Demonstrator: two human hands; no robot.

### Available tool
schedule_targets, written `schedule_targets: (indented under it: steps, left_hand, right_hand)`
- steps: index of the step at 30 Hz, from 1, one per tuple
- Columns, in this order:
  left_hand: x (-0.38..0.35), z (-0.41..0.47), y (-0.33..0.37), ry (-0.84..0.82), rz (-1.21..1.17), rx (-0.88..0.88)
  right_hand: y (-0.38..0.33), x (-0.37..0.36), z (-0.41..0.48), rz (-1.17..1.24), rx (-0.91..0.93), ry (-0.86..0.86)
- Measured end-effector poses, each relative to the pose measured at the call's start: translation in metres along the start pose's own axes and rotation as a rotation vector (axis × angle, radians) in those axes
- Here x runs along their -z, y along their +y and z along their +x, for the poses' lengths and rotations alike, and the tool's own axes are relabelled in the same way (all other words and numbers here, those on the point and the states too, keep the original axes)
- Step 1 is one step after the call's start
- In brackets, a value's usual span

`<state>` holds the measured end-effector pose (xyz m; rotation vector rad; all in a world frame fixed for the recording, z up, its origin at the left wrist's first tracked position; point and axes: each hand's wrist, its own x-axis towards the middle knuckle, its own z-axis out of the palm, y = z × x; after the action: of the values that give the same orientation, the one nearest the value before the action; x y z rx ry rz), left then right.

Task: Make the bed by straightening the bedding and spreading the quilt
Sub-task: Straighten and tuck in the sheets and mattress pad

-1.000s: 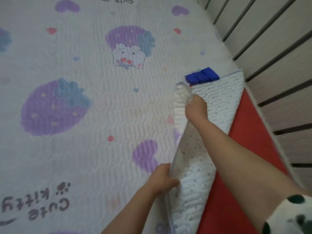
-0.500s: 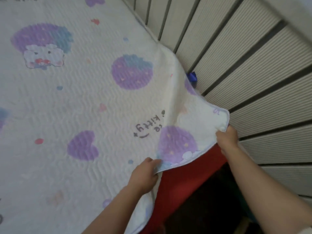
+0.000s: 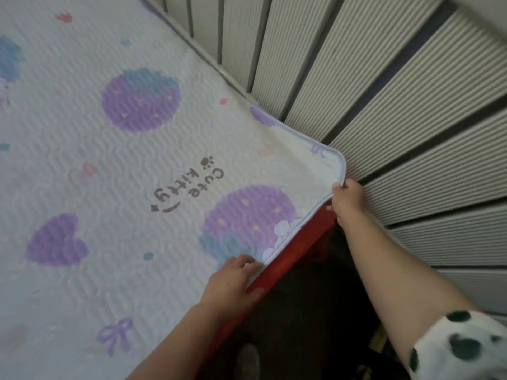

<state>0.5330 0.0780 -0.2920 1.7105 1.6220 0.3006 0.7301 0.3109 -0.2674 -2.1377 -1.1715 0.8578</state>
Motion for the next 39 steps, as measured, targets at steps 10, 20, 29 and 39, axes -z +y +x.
schedule_targets:
  steps: [10,20,29,39]
  left_hand:
    - [-0.017,0.028,0.017,0.13,0.045,0.009]
    - [-0.021,0.039,0.015,0.125,0.185,0.007]
    - [-0.033,0.057,0.032,0.236,0.347,0.02]
    - [-0.031,0.076,0.049,0.191,0.387,0.022]
  right_hand:
    - [0.003,-0.014,0.045,0.216,-0.331,-0.265]
    - [0.029,-0.015,0.053,0.076,-0.369,-0.217]
    - [0.045,-0.006,0.066,0.11,-0.398,-0.116]
    - [0.051,-0.002,0.058,0.112,-0.52,-0.504]
